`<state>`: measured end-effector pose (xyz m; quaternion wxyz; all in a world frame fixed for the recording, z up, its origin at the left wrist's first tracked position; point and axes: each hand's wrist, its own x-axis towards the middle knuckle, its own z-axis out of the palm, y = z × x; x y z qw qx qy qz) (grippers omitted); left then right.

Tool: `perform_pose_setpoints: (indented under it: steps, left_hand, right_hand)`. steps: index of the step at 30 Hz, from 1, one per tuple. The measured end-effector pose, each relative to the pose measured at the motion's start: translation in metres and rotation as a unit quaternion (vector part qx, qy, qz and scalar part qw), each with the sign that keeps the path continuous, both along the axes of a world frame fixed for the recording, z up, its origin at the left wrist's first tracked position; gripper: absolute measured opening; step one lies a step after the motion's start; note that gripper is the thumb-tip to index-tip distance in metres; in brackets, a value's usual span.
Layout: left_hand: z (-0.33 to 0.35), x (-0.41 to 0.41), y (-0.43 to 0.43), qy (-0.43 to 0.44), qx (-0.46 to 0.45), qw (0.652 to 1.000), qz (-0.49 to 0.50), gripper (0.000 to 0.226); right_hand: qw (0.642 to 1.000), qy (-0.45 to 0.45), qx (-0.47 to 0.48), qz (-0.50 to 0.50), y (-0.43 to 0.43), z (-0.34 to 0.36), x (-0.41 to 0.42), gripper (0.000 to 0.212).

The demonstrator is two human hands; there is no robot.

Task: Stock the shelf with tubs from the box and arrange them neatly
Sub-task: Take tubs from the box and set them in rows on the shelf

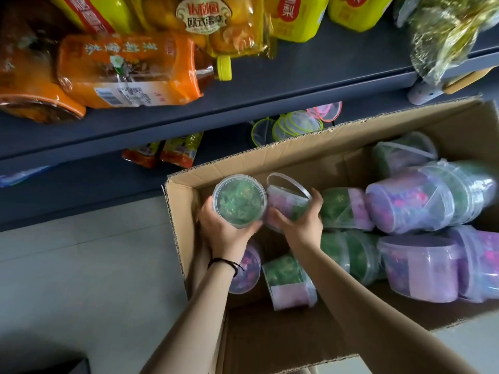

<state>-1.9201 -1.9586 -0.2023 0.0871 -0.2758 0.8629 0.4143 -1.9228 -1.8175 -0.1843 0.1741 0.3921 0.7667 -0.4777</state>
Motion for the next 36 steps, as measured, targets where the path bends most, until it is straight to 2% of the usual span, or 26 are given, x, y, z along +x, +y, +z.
perform_pose_setpoints:
  steps: [3,10,14,17,20,23,27,32,36]
  left_hand:
    - [-0.005,-0.003,0.002,-0.005,0.067,0.998,-0.021,0.137]
    - [0.009,0.004,0.004,0.021,0.056,0.997,-0.04,0.125]
    - [0.036,0.005,0.001,0.056,0.078,0.993,-0.067,0.118]
    - [0.072,-0.001,0.001,0.046,0.184,0.98,-0.061,0.113]
    - [0.116,-0.004,0.002,0.091,0.275,0.956,-0.051,0.109]
    - [0.171,-0.011,-0.002,0.157,0.258,0.953,-0.013,0.109]
    - [0.269,-0.021,-0.009,0.232,0.287,0.929,0.03,0.095]
    - [0.395,-0.004,-0.026,0.298,0.332,0.894,0.041,0.107]
    - [0.486,0.019,-0.057,0.328,0.332,0.883,0.052,0.114]
  right_hand:
    - [1.0,0.011,0.001,-0.01,0.008,0.002,0.003,0.093]
    - [0.993,0.109,0.033,-0.012,0.015,0.023,0.002,0.088]
    - [0.987,0.156,-0.029,-0.033,0.031,0.043,0.0,0.096]
    - [0.979,0.176,-0.097,-0.031,0.046,0.066,-0.003,0.102]
    - [0.969,0.206,-0.134,-0.013,0.056,0.105,-0.005,0.1]
    - [0.954,0.257,-0.152,0.01,0.058,0.163,-0.009,0.098]
    - [0.928,0.325,-0.175,0.051,0.053,0.256,-0.011,0.097]
    - [0.894,0.404,-0.171,0.087,0.031,0.383,-0.006,0.106]
    - [0.858,0.456,-0.174,0.161,0.004,0.471,0.0,0.091]
